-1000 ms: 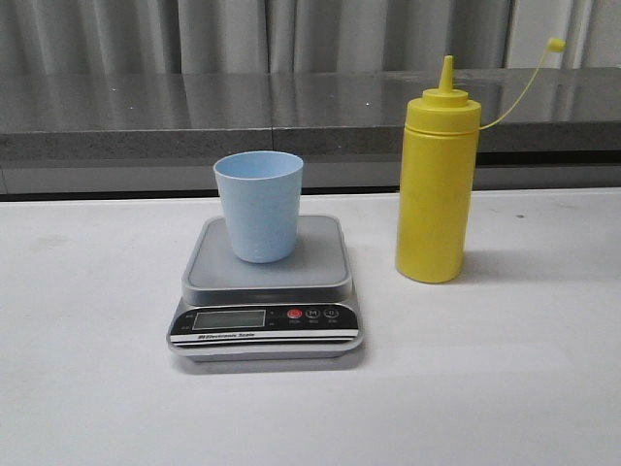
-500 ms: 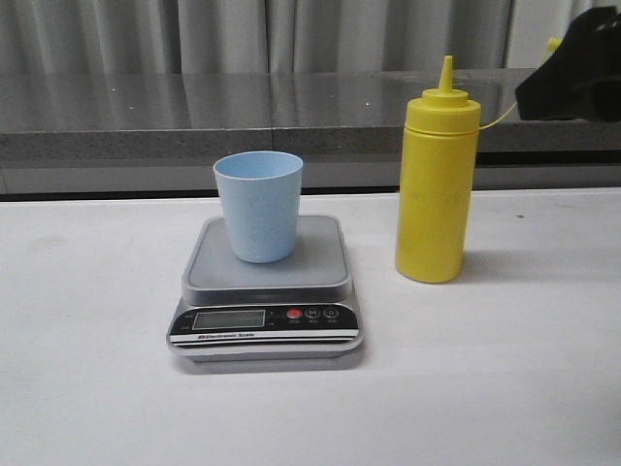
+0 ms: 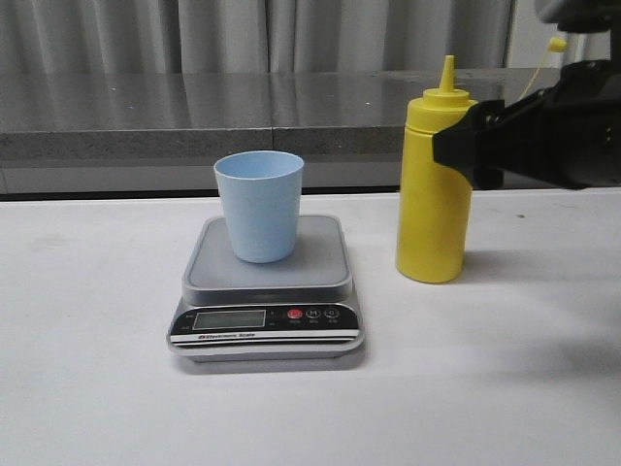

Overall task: Pour seasoning into cup on scale with both arms
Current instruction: 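Reach the right gripper to the yellow bottle and grasp it, then lift the yellow bottle and tilt its nozzle toward the cup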

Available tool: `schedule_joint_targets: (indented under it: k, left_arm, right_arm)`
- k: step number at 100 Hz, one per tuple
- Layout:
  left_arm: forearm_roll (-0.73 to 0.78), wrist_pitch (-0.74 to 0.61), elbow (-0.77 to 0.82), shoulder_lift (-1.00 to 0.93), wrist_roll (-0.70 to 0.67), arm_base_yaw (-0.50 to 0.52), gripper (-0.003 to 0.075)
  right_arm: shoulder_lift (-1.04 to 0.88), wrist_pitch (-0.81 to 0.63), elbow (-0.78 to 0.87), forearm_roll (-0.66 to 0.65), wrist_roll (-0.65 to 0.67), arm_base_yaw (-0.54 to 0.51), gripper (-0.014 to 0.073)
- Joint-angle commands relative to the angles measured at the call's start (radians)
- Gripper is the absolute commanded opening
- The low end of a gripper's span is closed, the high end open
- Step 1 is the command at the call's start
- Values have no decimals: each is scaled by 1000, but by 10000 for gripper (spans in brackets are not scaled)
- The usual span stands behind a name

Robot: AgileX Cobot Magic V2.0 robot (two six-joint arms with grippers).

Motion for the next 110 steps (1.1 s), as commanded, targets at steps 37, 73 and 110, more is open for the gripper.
schedule_joint_targets:
  k: [37, 73, 110]
  left_arm:
    - [-3, -73, -26, 10, -11, 2, 10]
    - [-3, -73, -26, 10, -11, 2, 10]
    - [-3, -73, -26, 10, -11, 2, 10]
  right_arm:
    - [161, -120, -176, 3, 51, 2, 608]
    - [275, -118, -303, 3, 52, 2, 608]
    - [293, -118, -335, 3, 52, 2, 181]
